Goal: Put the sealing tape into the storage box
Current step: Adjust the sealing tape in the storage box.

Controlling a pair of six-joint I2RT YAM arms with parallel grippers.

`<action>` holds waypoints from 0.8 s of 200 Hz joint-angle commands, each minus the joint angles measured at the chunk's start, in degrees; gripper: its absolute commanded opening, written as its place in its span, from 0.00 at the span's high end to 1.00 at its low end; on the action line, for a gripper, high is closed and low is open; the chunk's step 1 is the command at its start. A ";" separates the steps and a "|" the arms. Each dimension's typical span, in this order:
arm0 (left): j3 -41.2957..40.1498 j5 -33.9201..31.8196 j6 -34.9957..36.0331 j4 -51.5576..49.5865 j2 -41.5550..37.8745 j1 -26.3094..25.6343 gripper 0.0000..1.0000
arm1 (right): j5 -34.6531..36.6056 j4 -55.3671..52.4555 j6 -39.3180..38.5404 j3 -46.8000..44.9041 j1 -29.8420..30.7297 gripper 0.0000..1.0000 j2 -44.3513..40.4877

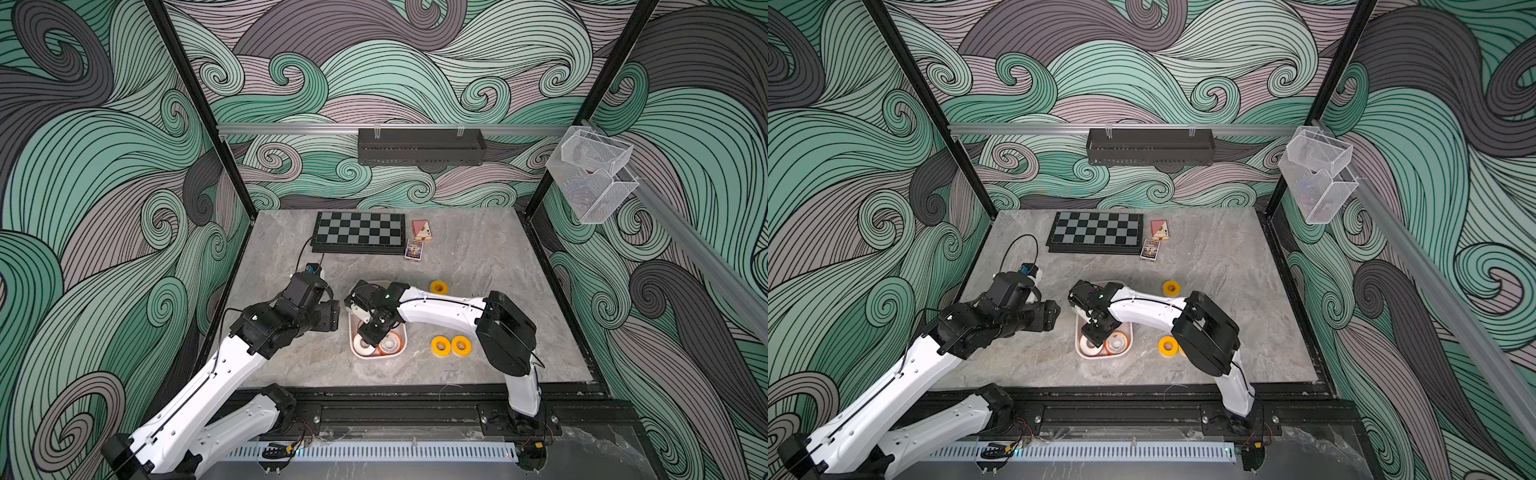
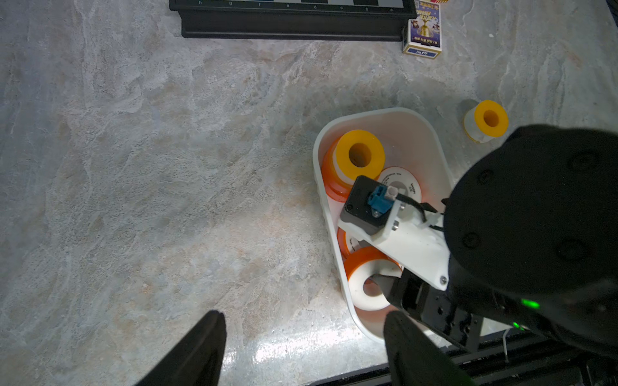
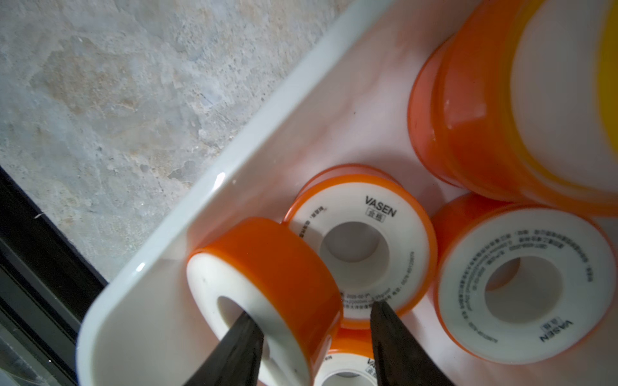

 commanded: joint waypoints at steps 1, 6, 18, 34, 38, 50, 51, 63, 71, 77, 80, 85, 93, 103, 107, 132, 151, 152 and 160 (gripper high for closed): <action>0.37 -0.74 -0.34 -1.33 -0.60 -0.25 0.22 | 1.31 1.08 -0.19 0.55 0.03 0.48 0.22; 0.38 -0.76 -0.32 -1.33 -0.57 -0.24 0.22 | 1.29 1.23 -0.08 0.43 0.01 0.48 0.08; 0.38 -0.64 -0.37 -1.33 -0.57 -0.23 0.22 | 1.43 1.20 0.12 0.64 -0.01 0.53 0.03; 0.41 -0.68 -0.39 -1.33 -0.46 -0.29 0.21 | 1.60 1.19 0.38 0.72 -0.05 0.55 -0.06; 0.37 -0.66 -0.33 -1.33 -0.48 -0.30 0.22 | 1.64 1.19 0.46 0.69 -0.05 0.56 -0.06; 0.27 -0.71 -0.33 -1.33 -0.49 -0.30 0.22 | 2.11 1.20 0.77 0.69 -0.06 0.57 -0.14; 0.32 -0.71 -0.32 -1.33 -0.44 -0.30 0.22 | 2.14 1.19 0.84 0.69 -0.06 0.57 -0.14; 0.33 -0.58 -0.39 -1.33 -0.49 -0.30 0.22 | 2.22 1.20 1.06 0.51 -0.09 0.60 -0.45; 0.32 -0.61 -0.37 -1.33 -0.49 -0.30 0.22 | 2.11 1.25 1.21 0.36 -0.05 0.61 -0.71; 0.29 -0.62 -0.37 -1.29 -0.39 -0.30 0.22 | 2.00 1.26 1.33 0.37 -0.08 0.62 -0.97; 0.28 -0.53 -0.36 -1.33 -0.40 -0.30 0.22 | 1.97 1.24 1.31 0.29 -0.05 0.62 -1.08; 0.30 -0.51 -0.38 -1.30 -0.38 -0.30 0.22 | 1.95 1.17 1.35 0.20 -0.05 0.62 -1.26; 0.30 -0.50 -0.34 -1.33 -0.37 -0.30 0.22 | 1.95 1.21 1.43 0.16 -0.06 0.63 -1.58; 0.27 -0.44 -0.29 -1.33 -0.27 -0.32 0.22 | 1.90 1.23 1.50 0.07 -0.11 0.63 -2.13; 0.27 -0.44 -0.38 -1.29 -0.37 -0.30 0.22 | 1.84 1.19 1.53 -0.01 -0.16 0.63 -2.39; 0.23 -0.30 -0.23 -1.25 -0.40 -0.31 0.22 | 0.36 1.24 2.20 -0.36 -0.57 0.64 -4.32; 0.19 -0.22 -0.28 -1.25 -0.32 -0.30 0.22 | -1.19 1.22 2.40 -0.62 -1.36 0.64 -5.40; 0.23 -0.24 -0.30 -1.25 -0.27 -0.30 0.22 | -1.22 1.21 2.40 -0.63 -1.36 0.64 -5.45; 0.23 -0.22 -0.28 -1.20 -0.31 -0.30 0.22 | -1.25 1.14 2.31 -0.73 -1.87 0.64 -5.89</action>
